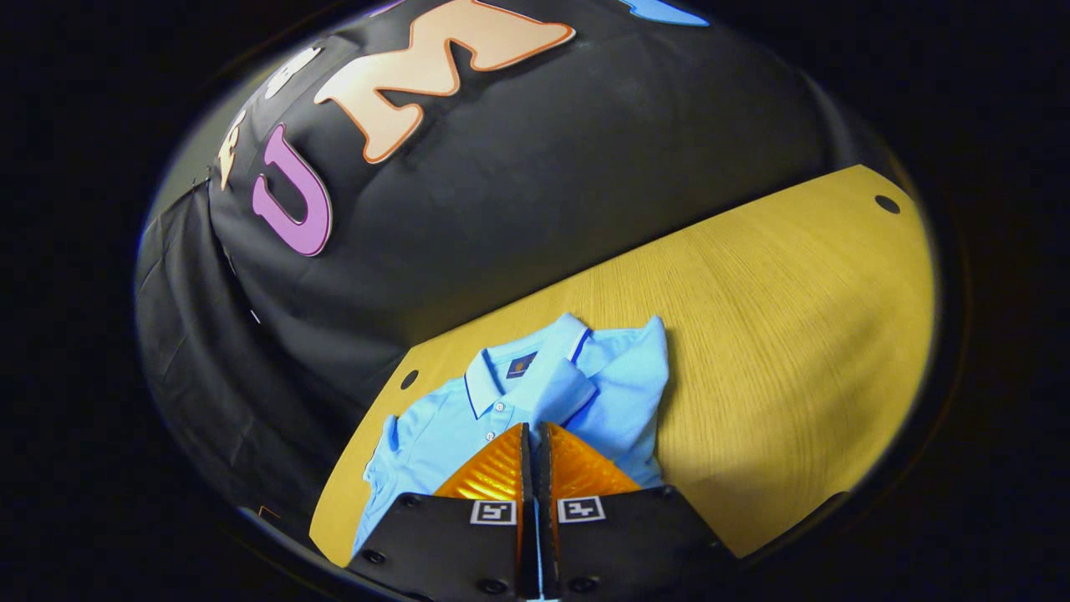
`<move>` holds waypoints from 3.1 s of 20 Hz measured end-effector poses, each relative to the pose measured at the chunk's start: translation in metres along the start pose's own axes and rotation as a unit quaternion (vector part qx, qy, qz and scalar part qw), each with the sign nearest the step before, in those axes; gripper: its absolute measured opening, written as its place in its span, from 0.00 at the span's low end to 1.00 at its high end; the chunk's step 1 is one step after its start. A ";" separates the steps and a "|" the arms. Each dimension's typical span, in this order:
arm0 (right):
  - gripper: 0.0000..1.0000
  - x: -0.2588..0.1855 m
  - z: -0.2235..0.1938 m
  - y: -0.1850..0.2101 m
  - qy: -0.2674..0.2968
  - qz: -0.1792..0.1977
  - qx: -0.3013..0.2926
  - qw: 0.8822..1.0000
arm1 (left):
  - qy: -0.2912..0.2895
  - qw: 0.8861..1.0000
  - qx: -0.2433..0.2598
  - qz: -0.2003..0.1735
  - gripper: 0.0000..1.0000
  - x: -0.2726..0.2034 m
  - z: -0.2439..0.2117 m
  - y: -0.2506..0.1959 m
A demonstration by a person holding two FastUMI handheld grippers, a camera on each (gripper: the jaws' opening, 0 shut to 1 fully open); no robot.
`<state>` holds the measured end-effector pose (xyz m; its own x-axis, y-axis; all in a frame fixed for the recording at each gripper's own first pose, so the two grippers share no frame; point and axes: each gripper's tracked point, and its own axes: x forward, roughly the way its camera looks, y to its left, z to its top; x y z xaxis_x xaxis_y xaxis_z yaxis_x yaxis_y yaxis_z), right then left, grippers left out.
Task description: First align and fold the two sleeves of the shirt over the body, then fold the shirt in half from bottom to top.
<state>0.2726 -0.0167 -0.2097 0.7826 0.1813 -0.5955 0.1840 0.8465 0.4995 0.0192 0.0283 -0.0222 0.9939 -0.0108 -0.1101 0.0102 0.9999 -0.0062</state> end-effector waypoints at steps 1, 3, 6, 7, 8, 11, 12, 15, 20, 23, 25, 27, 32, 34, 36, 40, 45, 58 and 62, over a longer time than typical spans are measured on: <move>0.07 0.003 -0.001 0.007 0.002 0.015 0.009 1.000 | 0.001 1.000 -0.003 0.000 0.95 0.001 0.000 0.000; 0.27 -0.001 -0.004 0.017 0.007 0.037 0.021 0.999 | 0.007 1.000 -0.015 0.002 0.95 0.003 -0.004 0.002; 0.85 -0.016 -0.008 0.038 0.015 0.076 0.015 0.997 | 0.017 0.999 -0.040 -0.002 0.95 0.007 -0.008 0.006; 0.80 -0.023 -0.011 0.041 0.018 0.083 0.006 0.996 | 0.020 0.999 -0.047 0.000 0.95 0.010 -0.008 0.012; 0.97 -0.032 -0.012 0.045 0.017 0.087 -0.006 0.996 | 0.026 0.998 -0.051 0.005 0.95 0.012 -0.012 0.020; 0.97 -0.069 -0.013 0.061 0.000 0.108 -0.040 0.993 | 0.057 0.997 -0.053 0.024 0.95 0.025 -0.021 0.047; 0.97 -0.082 -0.015 0.064 -0.005 0.110 -0.055 0.992 | 0.067 0.996 -0.052 0.029 0.95 0.030 -0.023 0.056; 0.97 -0.122 -0.018 0.055 -0.029 0.096 -0.124 0.987 | 0.096 0.994 -0.051 0.035 0.95 0.042 -0.030 0.080; 0.97 -0.185 -0.037 0.041 -0.064 0.109 -0.139 0.982 | 0.148 0.985 -0.081 0.034 0.95 0.071 -0.040 0.104; 0.97 -0.215 -0.041 0.021 -0.088 0.105 -0.122 0.983 | 0.177 0.980 -0.072 0.049 0.94 0.100 -0.041 0.126; 0.97 -0.233 -0.039 0.004 -0.111 0.085 -0.129 0.982 | 0.198 0.977 -0.068 0.050 0.94 0.120 -0.048 0.137; 0.97 -0.248 -0.037 -0.007 -0.130 0.073 -0.129 0.980 | 0.225 0.971 -0.058 0.049 0.94 0.143 -0.055 0.143; 0.97 -0.271 -0.038 -0.022 -0.150 0.050 -0.129 0.979 | 0.269 0.959 -0.061 0.061 0.93 0.186 -0.076 0.150; 0.97 -0.277 -0.043 -0.019 -0.148 0.052 -0.124 0.980 | 0.283 0.954 -0.062 0.082 0.91 0.195 -0.091 0.157; 0.97 -0.281 -0.046 -0.015 -0.147 0.057 -0.124 0.980 | 0.290 0.950 -0.069 0.089 0.90 0.198 -0.099 0.159; 0.97 -0.288 -0.043 -0.011 -0.153 0.059 -0.132 0.978 | 0.303 0.946 -0.061 0.097 0.87 0.197 -0.107 0.163; 0.97 -0.296 -0.038 -0.008 -0.160 0.065 -0.135 0.976 | 0.322 0.939 -0.033 0.120 0.83 0.193 -0.118 0.171; 0.97 -0.304 -0.049 -0.017 -0.157 0.056 -0.140 0.976 | 0.281 0.954 -0.068 0.077 0.00 0.203 -0.108 0.158; 0.97 -0.305 -0.051 -0.023 -0.158 0.051 -0.130 0.977 | 0.254 0.963 -0.070 0.064 0.00 0.211 -0.087 0.146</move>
<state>-0.0010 -0.0657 -0.0719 0.9413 0.1419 -0.3064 -0.0295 0.9385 0.3441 0.2204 0.1718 -0.1324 0.8040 0.0760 -0.5897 -0.1588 0.9832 -0.0899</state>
